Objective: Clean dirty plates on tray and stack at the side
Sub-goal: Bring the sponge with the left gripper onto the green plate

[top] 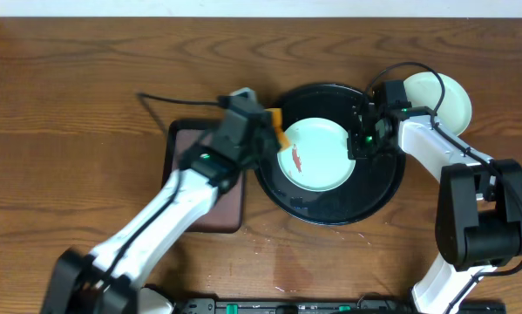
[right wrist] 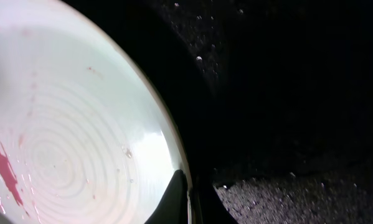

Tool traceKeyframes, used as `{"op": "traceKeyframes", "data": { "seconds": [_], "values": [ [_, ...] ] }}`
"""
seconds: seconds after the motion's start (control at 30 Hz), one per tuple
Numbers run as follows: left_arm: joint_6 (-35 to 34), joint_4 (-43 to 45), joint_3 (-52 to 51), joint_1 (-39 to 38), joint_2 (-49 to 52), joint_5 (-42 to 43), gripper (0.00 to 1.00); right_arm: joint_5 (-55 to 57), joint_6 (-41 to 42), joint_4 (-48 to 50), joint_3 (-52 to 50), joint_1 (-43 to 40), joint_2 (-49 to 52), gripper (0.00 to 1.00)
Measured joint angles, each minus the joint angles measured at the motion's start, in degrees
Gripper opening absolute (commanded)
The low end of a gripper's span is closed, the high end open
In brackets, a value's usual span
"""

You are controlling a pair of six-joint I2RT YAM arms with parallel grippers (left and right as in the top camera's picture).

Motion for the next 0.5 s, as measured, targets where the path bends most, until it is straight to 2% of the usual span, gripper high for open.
{"op": "traceKeyframes", "data": {
  "seconds": [0.3, 0.4, 0.5],
  "values": [
    [-6.38, 21.00, -0.20, -7.17, 15.39, 0.20, 0.08, -0.57, 0.00, 0.42, 0.00, -0.04, 0.13, 0.01],
    [-8.70, 24.81, -0.20, -8.83, 19.26, -0.31, 0.08, -0.61, 0.00, 0.46, 0.00, -0.04, 0.15, 0.01],
    [-11.04, 24.94, -0.20, -9.46, 21.94, -0.79, 0.08, -0.61, 0.00, 0.44, 0.00, -0.04, 0.15, 0.01]
  ]
}}
